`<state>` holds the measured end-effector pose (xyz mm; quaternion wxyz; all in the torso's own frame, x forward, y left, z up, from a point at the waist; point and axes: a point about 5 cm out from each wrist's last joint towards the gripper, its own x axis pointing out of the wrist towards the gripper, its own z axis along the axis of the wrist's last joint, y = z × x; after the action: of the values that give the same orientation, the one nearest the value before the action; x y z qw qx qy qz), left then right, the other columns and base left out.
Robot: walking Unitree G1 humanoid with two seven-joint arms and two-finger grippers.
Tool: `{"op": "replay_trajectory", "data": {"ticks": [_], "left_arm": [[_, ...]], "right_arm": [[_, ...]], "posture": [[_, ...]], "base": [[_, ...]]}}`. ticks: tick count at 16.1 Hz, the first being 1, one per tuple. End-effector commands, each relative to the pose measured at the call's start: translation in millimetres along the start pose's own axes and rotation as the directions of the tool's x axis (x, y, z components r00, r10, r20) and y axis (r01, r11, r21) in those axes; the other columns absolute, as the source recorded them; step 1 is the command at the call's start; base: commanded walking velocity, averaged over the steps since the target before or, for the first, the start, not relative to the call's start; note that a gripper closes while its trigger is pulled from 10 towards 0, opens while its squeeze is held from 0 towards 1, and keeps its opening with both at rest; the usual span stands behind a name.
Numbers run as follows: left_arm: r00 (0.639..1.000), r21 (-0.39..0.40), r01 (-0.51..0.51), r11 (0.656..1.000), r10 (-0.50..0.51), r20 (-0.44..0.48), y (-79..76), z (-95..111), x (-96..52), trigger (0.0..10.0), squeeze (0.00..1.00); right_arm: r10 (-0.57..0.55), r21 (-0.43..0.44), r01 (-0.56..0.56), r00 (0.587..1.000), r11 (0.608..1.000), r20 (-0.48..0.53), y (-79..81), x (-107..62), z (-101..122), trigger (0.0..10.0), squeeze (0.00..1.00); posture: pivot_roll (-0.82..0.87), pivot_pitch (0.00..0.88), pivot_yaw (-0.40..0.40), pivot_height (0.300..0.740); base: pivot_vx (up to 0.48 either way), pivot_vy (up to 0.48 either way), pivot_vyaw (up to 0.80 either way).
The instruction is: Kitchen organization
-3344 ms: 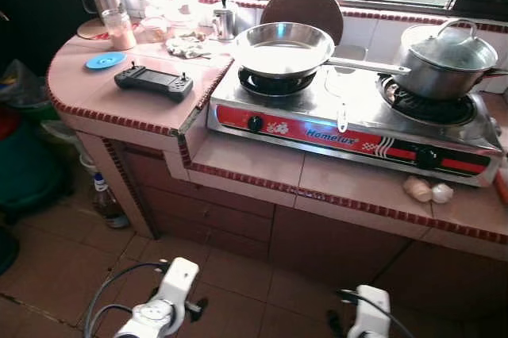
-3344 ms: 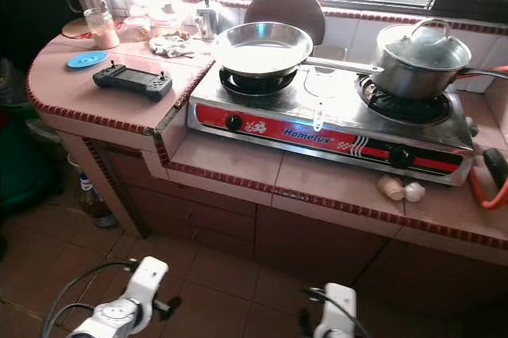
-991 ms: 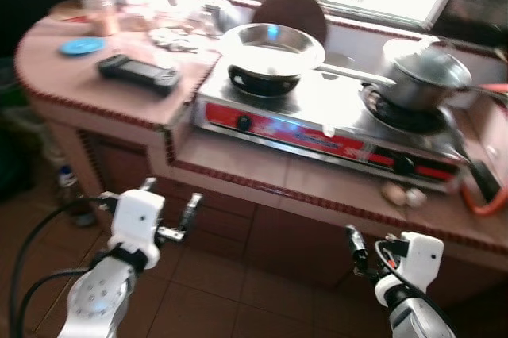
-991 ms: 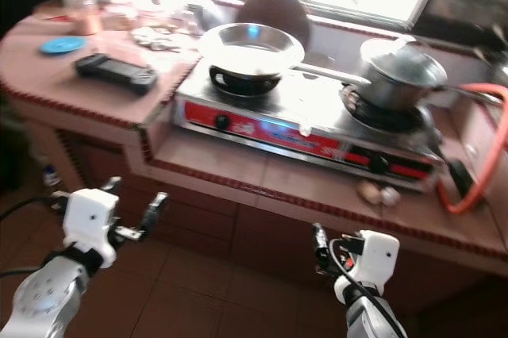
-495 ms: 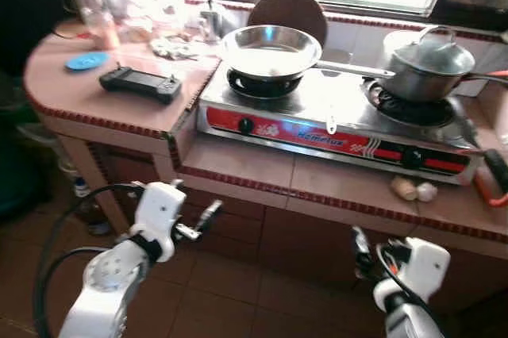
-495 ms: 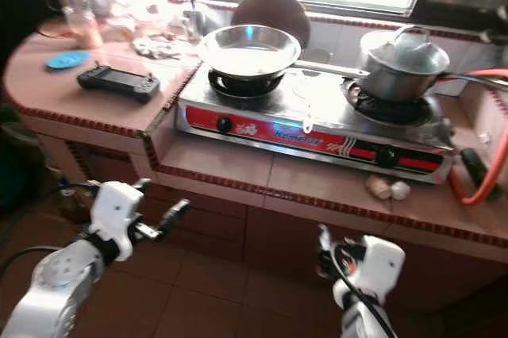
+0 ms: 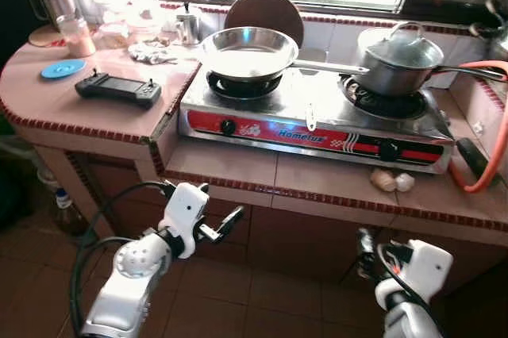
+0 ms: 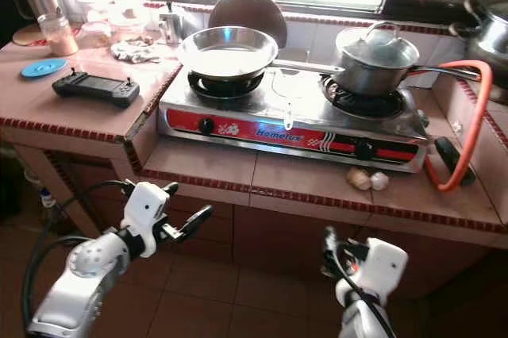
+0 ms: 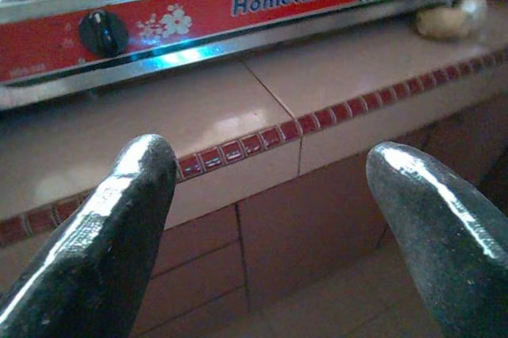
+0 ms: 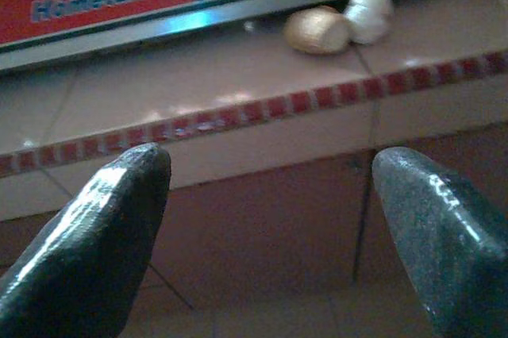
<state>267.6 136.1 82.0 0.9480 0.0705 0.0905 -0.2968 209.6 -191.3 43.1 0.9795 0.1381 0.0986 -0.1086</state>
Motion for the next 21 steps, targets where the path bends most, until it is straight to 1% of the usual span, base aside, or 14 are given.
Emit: {"op": "replay_trajectory", "data": {"ticks": [1,2,4,5,6,7,8,9,12,14,16,18,19,21], "left_arm": [[1.0,-0.002,-0.024,1.0,0.024,-0.006,2.9,-4.3,-3.9,10.0,0.0],[0.999,-0.014,-0.047,0.999,0.047,-0.023,-0.8,-14.4,-5.7,10.0,0.0],[0.996,-0.03,-0.087,0.996,0.087,-0.004,-1.5,-15.1,-5.9,10.0,0.0],[0.994,-0.038,-0.108,0.993,0.108,-0.01,-0.1,-18.8,-4.4,10.0,0.0],[0.991,-0.048,-0.133,0.99,0.132,-0.018,2.2,-21.6,-2.5,10.0,0.0],[0.991,-0.05,-0.133,0.99,0.132,-0.015,2.1,-20.2,-0.2,10.0,0.0],[0.994,-0.036,-0.114,0.993,0.114,-0.006,-0.3,-17.6,3.7,10.0,0.0],[0.995,-0.037,-0.096,0.995,0.096,-0.005,0.5,-16.2,7.4,10.0,0.0],[0.997,-0.039,-0.071,0.997,0.071,-0.003,-0.5,-18.1,12.5,10.0,0.0],[0.999,-0.043,-0.045,0.998,0.045,-0.005,-3.0,-18.2,18.5,10.0,0.0],[1.0,-0.043,-0.026,0.999,0.025,-0.002,-5.0,-17.1,23.0,10.0,0.0],[1.0,-0.044,-0.03,0.999,0.03,-0.002,-3.1,-16.2,26.8,10.0,0.0],[1.0,-0.057,-0.018,0.998,0.018,0.0,-3.4,-15.6,28.3,10.0,0.0],[1.0,-0.039,0.018,0.999,-0.018,0.006,-6.4,-14.2,32.8,10.0,0.0]], "right_arm": [[-0.007,0.0,0.007,1.0,1.0,-0.001,0.5,3.1,-0.4,10.0,0.0],[-0.008,-0.005,0.008,1.0,1.0,0.007,-3.5,6.2,3.5,10.0,0.0],[0.013,-0.037,-0.012,0.999,0.999,0.032,-6.1,9.1,13.3,10.0,0.0],[0.013,-0.04,-0.012,0.999,0.999,0.036,-8.2,10.8,14.5,10.0,0.0],[-0.017,-0.043,0.019,0.999,0.999,0.037,-12.9,10.8,13.9,10.0,0.0],[-0.043,-0.024,0.044,0.998,0.999,0.039,-15.0,10.3,13.8,10.0,0.0],[-0.034,-0.021,0.035,0.999,0.999,0.04,-13.6,10.1,13.4,10.0,0.0],[-0.016,-0.027,0.017,0.999,0.999,0.037,-5.8,6.9,11.3,10.0,0.0],[-0.007,-0.04,0.009,0.999,0.999,0.037,-2.8,4.1,10.5,10.0,0.0],[0.021,-0.072,-0.018,0.998,0.997,0.051,1.6,5.1,14.0,10.0,0.0],[0.017,-0.075,-0.013,0.998,0.997,0.057,-0.2,5.8,15.7,10.0,0.0],[-0.001,-0.068,0.004,0.999,0.998,0.054,-3.6,5.8,13.9,10.0,0.0],[-0.004,-0.071,0.008,0.998,0.997,0.056,-3.5,4.9,13.7,10.0,0.0],[-0.026,-0.066,0.03,0.998,0.997,0.064,-4.1,1.7,12.4,10.0,0.0]], "posture": [[0.09,0.0,-0.058,0.74],[0.1,0.0,-0.073,0.74],[0.09,0.0,-0.081,0.74],[0.08,0.0,-0.073,0.74],[0.07,0.0,-0.077,0.74],[0.06,0.0,-0.073,0.74],[0.06,0.0,-0.071,0.74],[0.04,0.0,-0.066,0.74],[0.02,0.0,-0.055,0.74],[0.01,0.0,-0.043,0.74],[0.0,0.0,-0.038,0.74],[-0.01,0.0,-0.03,0.74],[-0.01,0.0,-0.026,0.74],[-0.05,0.0,0.014,0.74]], "base": [[0.0,0.0,0.0],[0.0,0.0,0.0],[0.0,0.0,0.0],[0.0,0.0,0.0],[0.0,0.0,-0.79],[0.0,0.0,-0.8],[0.0,0.0,-0.8],[0.0,0.0,-0.79],[0.0,0.0,-0.79],[0.0,0.0,-0.79],[0.0,0.0,-0.79],[0.0,0.0,-0.79],[0.0,0.0,-0.79],[0.0,0.0,-0.79]]}}
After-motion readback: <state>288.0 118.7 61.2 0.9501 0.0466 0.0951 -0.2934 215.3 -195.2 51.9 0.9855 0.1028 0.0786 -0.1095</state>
